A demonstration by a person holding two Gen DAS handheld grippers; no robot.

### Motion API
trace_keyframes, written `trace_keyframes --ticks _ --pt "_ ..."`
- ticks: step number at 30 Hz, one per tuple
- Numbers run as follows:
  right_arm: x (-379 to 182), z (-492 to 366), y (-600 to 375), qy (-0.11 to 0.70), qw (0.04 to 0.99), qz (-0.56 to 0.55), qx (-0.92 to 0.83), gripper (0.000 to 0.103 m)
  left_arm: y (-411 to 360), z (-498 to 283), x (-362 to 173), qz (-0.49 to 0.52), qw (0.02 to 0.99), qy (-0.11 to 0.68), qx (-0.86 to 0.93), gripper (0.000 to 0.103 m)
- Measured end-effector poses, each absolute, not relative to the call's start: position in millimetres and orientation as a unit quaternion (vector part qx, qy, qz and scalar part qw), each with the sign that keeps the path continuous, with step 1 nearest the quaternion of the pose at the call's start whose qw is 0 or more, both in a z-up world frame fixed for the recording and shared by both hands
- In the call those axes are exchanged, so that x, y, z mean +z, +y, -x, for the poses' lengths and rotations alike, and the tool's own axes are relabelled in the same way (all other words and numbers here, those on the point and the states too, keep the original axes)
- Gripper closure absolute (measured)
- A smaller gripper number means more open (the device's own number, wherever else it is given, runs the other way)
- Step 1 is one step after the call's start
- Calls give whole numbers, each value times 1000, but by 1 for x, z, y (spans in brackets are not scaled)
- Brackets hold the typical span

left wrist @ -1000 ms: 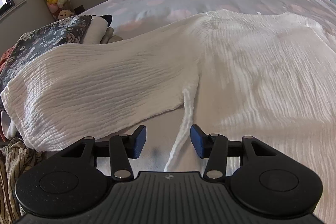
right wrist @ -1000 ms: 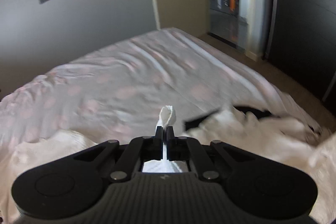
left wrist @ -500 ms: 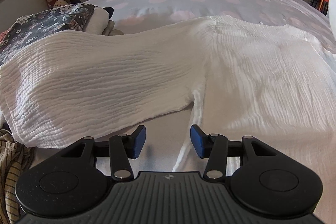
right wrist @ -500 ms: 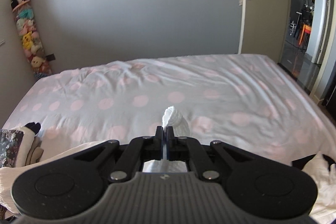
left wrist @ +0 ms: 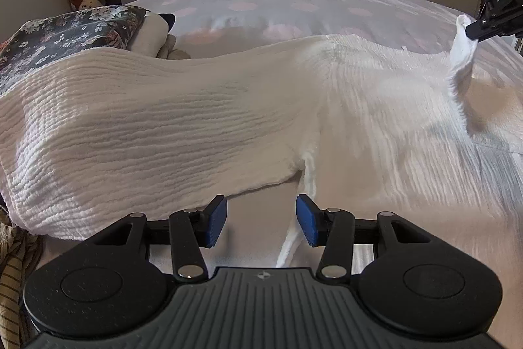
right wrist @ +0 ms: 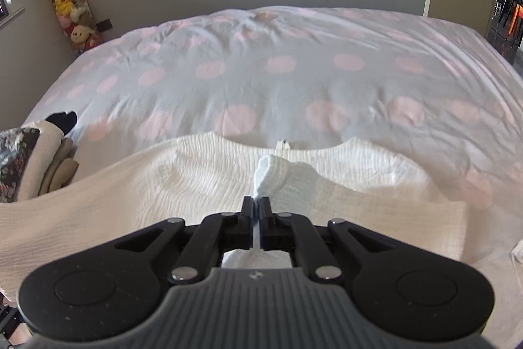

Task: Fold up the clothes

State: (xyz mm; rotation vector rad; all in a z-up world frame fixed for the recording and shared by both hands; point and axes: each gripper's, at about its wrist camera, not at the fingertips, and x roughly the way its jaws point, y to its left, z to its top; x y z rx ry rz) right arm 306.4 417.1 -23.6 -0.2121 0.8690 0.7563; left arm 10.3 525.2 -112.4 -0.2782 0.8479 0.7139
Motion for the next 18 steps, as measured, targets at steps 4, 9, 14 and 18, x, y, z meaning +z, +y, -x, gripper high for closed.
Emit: trace_keyframes --ticks 4,9,14,18 --pt "-31 -310 410 415 830 100 359 94 523 -13 -113 125 847 397 332 58" --pt "-32 -319 378 415 834 104 349 93 520 -15 -114 115 845 402 332 58" --pt "-42 -325 329 413 836 143 331 93 517 -17 -114 106 843 409 333 58" --pt "-58 -322 291 407 833 195 321 91 517 -18 -116 104 840 414 335 58"
